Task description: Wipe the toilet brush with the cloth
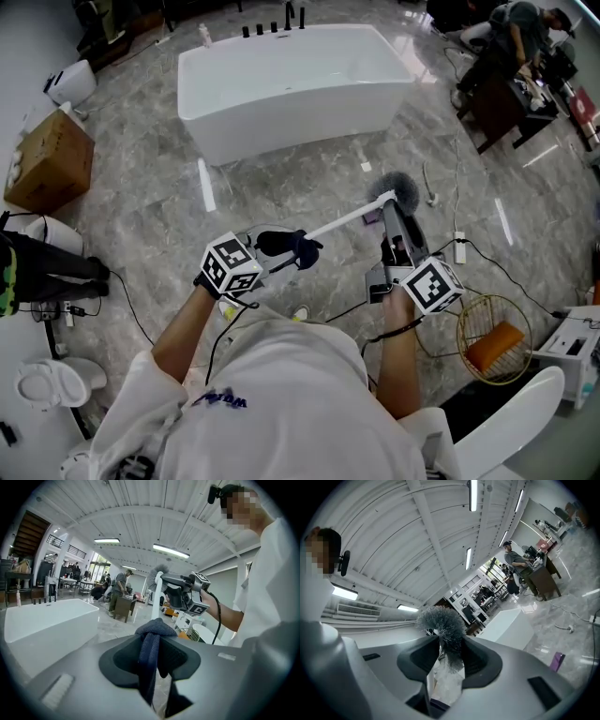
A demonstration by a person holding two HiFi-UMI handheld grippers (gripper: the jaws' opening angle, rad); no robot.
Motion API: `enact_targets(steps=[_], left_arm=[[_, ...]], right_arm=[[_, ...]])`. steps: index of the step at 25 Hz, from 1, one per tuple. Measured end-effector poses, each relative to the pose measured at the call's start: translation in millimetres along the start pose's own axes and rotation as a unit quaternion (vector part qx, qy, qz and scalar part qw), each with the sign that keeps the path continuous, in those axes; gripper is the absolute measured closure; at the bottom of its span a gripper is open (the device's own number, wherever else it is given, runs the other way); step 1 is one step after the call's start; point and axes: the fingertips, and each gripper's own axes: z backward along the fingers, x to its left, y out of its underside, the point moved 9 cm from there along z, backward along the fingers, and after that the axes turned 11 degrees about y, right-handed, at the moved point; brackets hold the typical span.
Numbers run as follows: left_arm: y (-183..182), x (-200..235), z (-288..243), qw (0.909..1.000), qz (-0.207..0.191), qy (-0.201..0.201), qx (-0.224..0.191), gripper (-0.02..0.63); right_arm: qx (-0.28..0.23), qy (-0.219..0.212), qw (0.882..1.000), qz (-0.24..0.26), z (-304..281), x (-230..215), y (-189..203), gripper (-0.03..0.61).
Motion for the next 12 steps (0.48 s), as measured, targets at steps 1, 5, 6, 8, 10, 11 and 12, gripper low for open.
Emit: enact_targets(steps=[1,5,6,8,10,11,12], left_arm=[[0,0,0,1.0,0.0,0.0,0.001,0.501],[1,1,2,1.0,0.003,0.0,0.004,0.502],[1,1,2,1.0,0.004,0.0,0.003,0.502],[1,1,1,1.0,0.005,0.0,0.0,0.503],[0,1,0,1.0,0.004,0.0,-0.001,0.506],[0,1,0,1.0,0.003,0.0,-0.002,0.508],[-1,1,-1,1.0,0.003,0.001,-0.003,0.509]], right_arm=[[0.001,0.0,1.0,0.001,0,0,1,0.434],[0.005,-0.001,1.0,0.005,-3,2,6,0.436],[0.007,-0.002,1.0,0.007,-3,3,6,0.436],[0.011,-0.003,1.0,0.009,-4,5,10,0.436],[0.016,-0.004,1.0,0.01,-6,6,15,0.436],[0.018,-0.005,1.0,0.012,-6,7,18,0.436],[0.021,-0.006,1.0,0.013,-6,8,20,0.436]])
